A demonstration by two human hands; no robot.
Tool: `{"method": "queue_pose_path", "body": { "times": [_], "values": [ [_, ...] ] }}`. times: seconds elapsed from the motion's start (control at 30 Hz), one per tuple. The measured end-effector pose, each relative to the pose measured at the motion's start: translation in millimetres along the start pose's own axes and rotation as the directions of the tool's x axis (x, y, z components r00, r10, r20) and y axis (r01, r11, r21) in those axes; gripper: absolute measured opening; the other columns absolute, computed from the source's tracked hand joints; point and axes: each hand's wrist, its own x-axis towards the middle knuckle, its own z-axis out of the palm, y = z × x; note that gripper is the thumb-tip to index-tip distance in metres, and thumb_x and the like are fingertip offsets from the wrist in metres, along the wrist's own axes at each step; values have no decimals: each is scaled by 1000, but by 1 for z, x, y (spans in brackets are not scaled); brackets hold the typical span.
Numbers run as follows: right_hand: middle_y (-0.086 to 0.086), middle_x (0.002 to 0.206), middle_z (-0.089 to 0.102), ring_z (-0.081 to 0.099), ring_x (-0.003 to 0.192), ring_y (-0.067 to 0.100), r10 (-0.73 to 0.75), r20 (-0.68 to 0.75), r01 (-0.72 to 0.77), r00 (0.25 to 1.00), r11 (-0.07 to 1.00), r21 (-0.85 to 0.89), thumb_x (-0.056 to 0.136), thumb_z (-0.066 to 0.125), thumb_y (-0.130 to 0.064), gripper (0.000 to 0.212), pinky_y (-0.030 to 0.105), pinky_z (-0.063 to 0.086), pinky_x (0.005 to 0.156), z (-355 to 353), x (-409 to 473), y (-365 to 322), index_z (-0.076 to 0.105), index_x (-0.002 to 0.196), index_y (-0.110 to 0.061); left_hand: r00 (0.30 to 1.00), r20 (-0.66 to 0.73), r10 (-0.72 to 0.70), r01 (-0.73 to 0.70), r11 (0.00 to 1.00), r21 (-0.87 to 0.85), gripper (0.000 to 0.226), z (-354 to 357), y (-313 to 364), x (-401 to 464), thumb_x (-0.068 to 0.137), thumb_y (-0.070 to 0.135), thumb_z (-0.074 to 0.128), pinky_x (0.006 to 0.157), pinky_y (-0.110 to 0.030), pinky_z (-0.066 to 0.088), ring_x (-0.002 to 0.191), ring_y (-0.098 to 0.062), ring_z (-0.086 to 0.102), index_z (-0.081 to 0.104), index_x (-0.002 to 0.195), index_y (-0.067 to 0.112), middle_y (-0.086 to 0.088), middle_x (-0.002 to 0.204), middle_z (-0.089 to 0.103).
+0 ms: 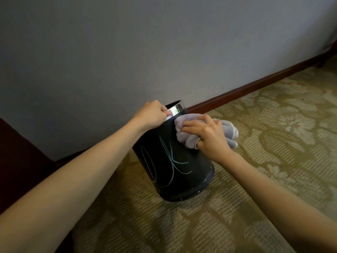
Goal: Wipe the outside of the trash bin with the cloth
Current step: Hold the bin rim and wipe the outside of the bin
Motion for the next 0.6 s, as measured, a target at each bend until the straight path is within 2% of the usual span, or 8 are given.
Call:
{"method": "queue_pose_path", "body": {
  "times": [0.13, 0.2, 0.27, 0.3, 0.37, 0.43, 0.53, 0.6],
  "values": [
    [0, 118, 64, 53, 116, 28, -79, 148, 90, 986, 994, -68, 83, -11, -43, 88, 46, 25, 99, 20, -55, 0, 71, 107, -21, 1000, 7, -19, 19, 1000, -17, 49, -5, -3, 2, 92, 24, 52, 52, -32, 25, 59, -26, 34, 31, 50, 11, -3, 51, 34],
    [3, 111, 69, 59, 109, 28, -150, 389, 183, 909, 982, -51, 88, -12, -48, 92, 48, 24, 96, 25, -80, 5, 73, 103, -13, 1000, 10, -26, 27, 999, -37, 48, -8, -3, 3, 92, 23, 51, 53, -32, 24, 61, -25, 34, 30, 50, 13, -3, 52, 34],
    [13, 99, 71, 63, 100, 28, -303, 479, 269, 824, 953, 141, 96, 7, -53, 85, 57, 39, 88, 27, -88, 14, 68, 101, 6, 1000, 15, -26, 26, 999, -46, 48, -9, -1, 5, 92, 22, 51, 52, -32, 24, 59, -25, 32, 29, 51, 14, -4, 52, 33],
    [13, 94, 72, 63, 98, 27, -307, 468, 255, 829, 951, 173, 98, 18, -52, 76, 56, 45, 80, 24, -88, 15, 67, 101, 7, 999, 19, -28, 29, 998, -50, 48, -8, 0, 5, 92, 21, 52, 51, -30, 24, 56, -24, 32, 30, 50, 14, -3, 52, 33],
    [-1, 99, 72, 57, 104, 20, -204, 314, 194, 927, 979, 63, 89, 43, -28, 36, 43, 45, 73, 16, -84, 11, 73, 98, -13, 999, 27, -41, 42, 998, -55, 48, -6, 4, 6, 91, 21, 53, 50, -28, 26, 50, -20, 32, 33, 49, 11, -3, 49, 35],
    [-7, 107, 70, 48, 110, 16, -190, 186, 205, 964, 977, -64, 69, 66, -10, 35, 34, 40, 74, 11, -68, 13, 73, 101, -23, 998, 39, -42, 44, 998, -51, 47, -2, 9, 6, 89, 22, 55, 51, -28, 27, 49, -19, 34, 36, 48, 11, -3, 48, 37],
    [1, 112, 68, 55, 109, 29, -96, 85, 99, 992, 995, -32, 68, 62, -1, 41, 53, 41, 87, 1, -34, 4, 73, 103, -20, 999, 40, -15, 16, 999, -28, 37, 4, 19, 5, 88, 26, 58, 57, -29, 34, 61, -24, 47, 56, 56, 8, -7, 55, 48],
    [-3, 116, 67, 53, 108, 30, -50, 0, 50, 999, 996, -77, 76, 55, -12, 36, 51, 40, 83, -3, -22, 2, 71, 107, -22, 999, 51, -3, 3, 1000, -13, 27, 6, 23, 7, 89, 28, 57, 66, -30, 42, 76, -27, 57, 71, 79, 7, -12, 73, 61]
  ]
}}
